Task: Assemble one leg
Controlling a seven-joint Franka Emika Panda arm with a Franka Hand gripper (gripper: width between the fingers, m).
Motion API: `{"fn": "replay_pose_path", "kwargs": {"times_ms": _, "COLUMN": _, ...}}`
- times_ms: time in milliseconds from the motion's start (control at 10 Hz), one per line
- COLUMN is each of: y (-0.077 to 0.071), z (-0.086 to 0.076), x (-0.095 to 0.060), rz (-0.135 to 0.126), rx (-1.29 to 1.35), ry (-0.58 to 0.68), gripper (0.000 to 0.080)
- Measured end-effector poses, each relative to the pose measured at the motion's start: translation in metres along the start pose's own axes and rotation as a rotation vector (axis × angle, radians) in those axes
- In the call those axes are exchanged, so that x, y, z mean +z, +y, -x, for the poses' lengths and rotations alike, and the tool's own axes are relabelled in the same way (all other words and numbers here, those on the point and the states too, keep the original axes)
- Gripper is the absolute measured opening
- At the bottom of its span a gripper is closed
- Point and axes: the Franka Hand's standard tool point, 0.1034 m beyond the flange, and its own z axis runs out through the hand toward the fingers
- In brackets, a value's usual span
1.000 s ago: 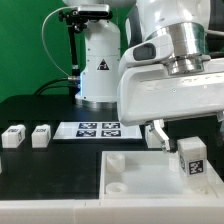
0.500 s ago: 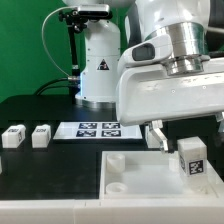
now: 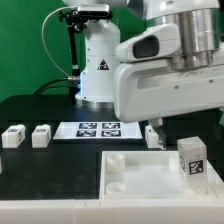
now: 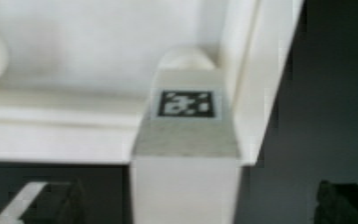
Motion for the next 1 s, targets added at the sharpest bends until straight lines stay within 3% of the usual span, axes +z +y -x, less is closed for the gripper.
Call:
{"fn": "replay_pose_path", "kwargs": {"times_ms": 300, "y": 0.0004, "z": -0.0021, "x": 0.0088, "rz": -0.01, "rx": 0.003, "ry": -0.072, "gripper": 0.0649}}
{"fn": "replay_pose_path", "kwargs": {"times_ms": 500, "y": 0.0004, "z": -0.0017, "x": 0.0095, "rz": -0.01, "rx": 0.003, "ry": -0.073, "gripper": 0.0403}}
{"fn": "replay_pose_path", "kwargs": {"times_ms": 600, "y": 0.0005, "z": -0.0017, "x": 0.0096, "rz": -0.01, "rx": 0.018, "ry": -0.073, "gripper": 0.0403}}
{"fn": "replay_pose_path", "kwargs": {"times_ms": 700, "y": 0.0005, "z": -0.0017, "x": 0.0096, "rz": -0.009, "rx": 0.038, "ry": -0.073, "gripper": 0.0291}}
{"fn": "replay_pose_path", "kwargs": {"times_ms": 800, "y": 0.0006, "z": -0.0017, "x": 0.0096, "rz": -0.009, "rx": 0.037, "ry": -0.073, "gripper": 0.0291}}
{"fn": "replay_pose_path", "kwargs": {"times_ms": 1000, "y": 0.0003, "z": -0.0022, "x": 0.0105, "rz": -0.002, "rx": 0.319, "ry": 0.003, "gripper": 0.0291}}
